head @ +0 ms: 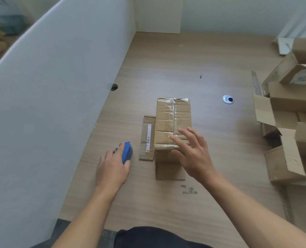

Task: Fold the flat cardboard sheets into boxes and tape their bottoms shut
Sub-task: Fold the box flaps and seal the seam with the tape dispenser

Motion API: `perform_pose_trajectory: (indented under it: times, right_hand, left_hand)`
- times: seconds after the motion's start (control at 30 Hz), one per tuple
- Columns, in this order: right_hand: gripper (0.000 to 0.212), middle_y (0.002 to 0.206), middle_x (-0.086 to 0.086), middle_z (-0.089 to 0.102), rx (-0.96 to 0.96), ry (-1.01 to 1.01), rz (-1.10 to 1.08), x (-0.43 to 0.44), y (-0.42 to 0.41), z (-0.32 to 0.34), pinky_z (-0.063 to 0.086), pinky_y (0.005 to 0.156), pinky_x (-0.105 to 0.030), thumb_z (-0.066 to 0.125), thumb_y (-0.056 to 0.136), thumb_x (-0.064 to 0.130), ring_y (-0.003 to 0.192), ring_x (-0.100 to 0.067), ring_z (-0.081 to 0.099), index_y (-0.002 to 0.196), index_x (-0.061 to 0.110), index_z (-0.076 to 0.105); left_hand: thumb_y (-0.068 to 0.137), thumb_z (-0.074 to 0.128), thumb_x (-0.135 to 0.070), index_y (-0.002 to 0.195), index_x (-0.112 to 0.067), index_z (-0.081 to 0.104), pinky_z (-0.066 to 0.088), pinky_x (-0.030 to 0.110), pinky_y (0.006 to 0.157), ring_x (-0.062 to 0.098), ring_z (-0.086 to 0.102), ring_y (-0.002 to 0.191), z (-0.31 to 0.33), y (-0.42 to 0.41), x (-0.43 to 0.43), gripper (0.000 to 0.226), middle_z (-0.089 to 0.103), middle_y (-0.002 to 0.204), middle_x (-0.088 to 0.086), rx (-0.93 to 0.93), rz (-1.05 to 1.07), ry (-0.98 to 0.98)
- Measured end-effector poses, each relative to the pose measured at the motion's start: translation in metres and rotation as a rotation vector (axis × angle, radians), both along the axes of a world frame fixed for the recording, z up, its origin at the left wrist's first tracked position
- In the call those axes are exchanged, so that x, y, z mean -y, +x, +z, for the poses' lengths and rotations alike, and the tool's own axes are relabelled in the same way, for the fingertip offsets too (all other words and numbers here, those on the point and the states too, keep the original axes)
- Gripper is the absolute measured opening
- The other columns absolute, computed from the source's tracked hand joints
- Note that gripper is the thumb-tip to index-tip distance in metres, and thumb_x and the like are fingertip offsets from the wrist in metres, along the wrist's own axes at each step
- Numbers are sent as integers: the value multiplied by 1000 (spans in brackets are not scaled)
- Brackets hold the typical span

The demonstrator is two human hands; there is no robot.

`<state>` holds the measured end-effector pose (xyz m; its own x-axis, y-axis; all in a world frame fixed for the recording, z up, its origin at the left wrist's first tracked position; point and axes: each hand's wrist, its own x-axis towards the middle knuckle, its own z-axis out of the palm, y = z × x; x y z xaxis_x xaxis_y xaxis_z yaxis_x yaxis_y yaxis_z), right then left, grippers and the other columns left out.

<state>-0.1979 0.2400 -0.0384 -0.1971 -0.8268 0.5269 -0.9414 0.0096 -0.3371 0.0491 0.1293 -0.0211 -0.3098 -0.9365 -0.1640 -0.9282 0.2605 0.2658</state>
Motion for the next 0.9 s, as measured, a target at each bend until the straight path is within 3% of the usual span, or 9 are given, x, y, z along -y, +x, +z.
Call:
perform_pose_trajectory:
  times: [0.1,0.17,0.27,0.4,0.53,0.63,0.77,0.9]
  right_hand:
    - [41,139,-13,51,153,40,2,-9,-11,0,43,101,-45,59,90,36,124,-32,47,129,26,60]
    - [38,141,-15,51,193,87,66,-12,-19,-5,47,100,-45,57,91,34,122,-32,50,124,19,67]
    - [33,137,-12,57,173,110,154,-11,-27,-13,49,99,-49,54,93,32,128,-32,49,120,20,70]
    - [27,128,-10,62,148,68,176,-7,-34,-14,53,92,-49,56,93,32,122,-32,52,119,30,63]
    - [22,125,-12,64,64,41,211,-2,-39,-16,56,87,-45,54,98,32,116,-35,57,118,30,63]
    - [28,126,-16,64,39,21,251,-4,-45,-18,54,93,-40,49,102,29,120,-35,57,114,20,73]
    - [25,132,-17,61,156,51,276,-9,-47,-19,49,100,-36,63,92,12,128,-33,54,116,17,70]
    - [32,134,-13,60,265,91,256,-13,-52,-15,54,96,-44,73,84,6,128,-29,54,112,18,67]
  left_hand:
    - [89,71,-18,135,-22,61,39,19,96,12,51,112,12,-22,-4,47,60,122,0,-494,-263,-144]
    - [87,71,-20,126,-19,68,41,17,95,10,54,107,10,-44,-8,39,63,117,-1,-586,-473,-190]
    - [88,63,-30,119,-19,71,49,28,90,15,55,101,4,-75,-8,34,66,110,0,-565,-644,-267]
    - [91,58,-32,108,-18,74,55,42,73,20,54,93,-8,-92,3,27,65,99,-2,-496,-735,-382]
    - [95,59,-25,104,-13,74,55,36,71,23,54,88,-12,-86,13,21,65,96,2,-512,-851,-478]
    - [95,57,-23,102,-8,73,53,32,74,21,50,91,-11,-78,19,23,63,99,2,-492,-882,-479]
    - [94,58,-21,105,-8,71,52,27,77,21,53,92,-11,-70,22,21,61,103,1,-497,-875,-453]
    - [95,58,-22,103,-6,73,48,22,83,18,54,94,-10,-64,22,24,62,106,0,-532,-806,-386]
